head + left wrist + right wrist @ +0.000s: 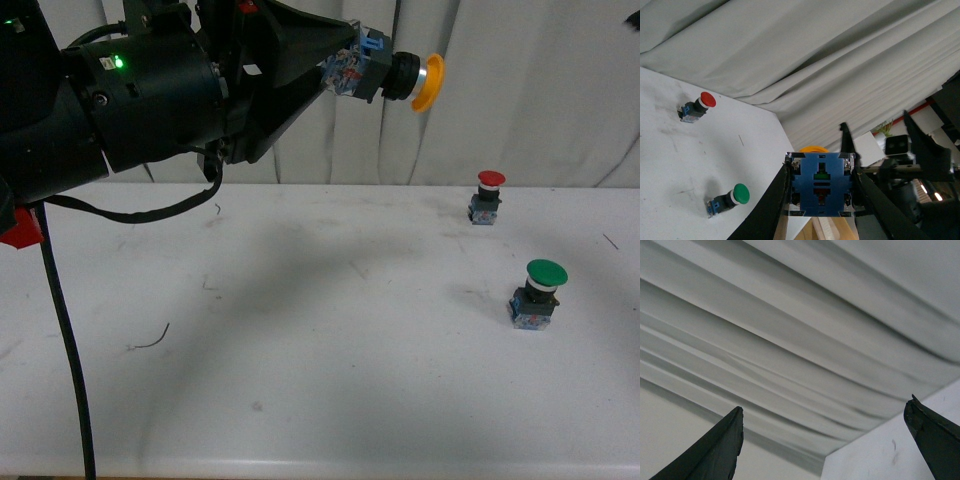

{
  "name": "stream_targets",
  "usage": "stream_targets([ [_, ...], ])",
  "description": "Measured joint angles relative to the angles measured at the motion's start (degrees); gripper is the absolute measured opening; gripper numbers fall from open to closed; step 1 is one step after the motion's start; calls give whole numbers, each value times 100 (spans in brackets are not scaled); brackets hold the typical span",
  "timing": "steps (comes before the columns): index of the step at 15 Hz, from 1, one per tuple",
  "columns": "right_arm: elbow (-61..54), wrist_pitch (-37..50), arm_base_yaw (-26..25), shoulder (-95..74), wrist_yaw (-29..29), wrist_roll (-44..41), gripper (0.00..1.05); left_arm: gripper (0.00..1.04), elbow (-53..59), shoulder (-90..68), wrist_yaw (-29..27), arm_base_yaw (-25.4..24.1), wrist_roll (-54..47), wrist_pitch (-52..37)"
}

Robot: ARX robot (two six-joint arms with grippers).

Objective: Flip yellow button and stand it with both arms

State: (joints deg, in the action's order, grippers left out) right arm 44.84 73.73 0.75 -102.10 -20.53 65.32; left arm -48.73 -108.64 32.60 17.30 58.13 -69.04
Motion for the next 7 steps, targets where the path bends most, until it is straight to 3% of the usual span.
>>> stream_targets([
  [4,238,-55,848,-1349,380,1648,98,30,-24,15,4,-17,0,0],
  [7,507,2,1325,-1421,378,2020,98,30,-24,15,22,-20,0,-2],
])
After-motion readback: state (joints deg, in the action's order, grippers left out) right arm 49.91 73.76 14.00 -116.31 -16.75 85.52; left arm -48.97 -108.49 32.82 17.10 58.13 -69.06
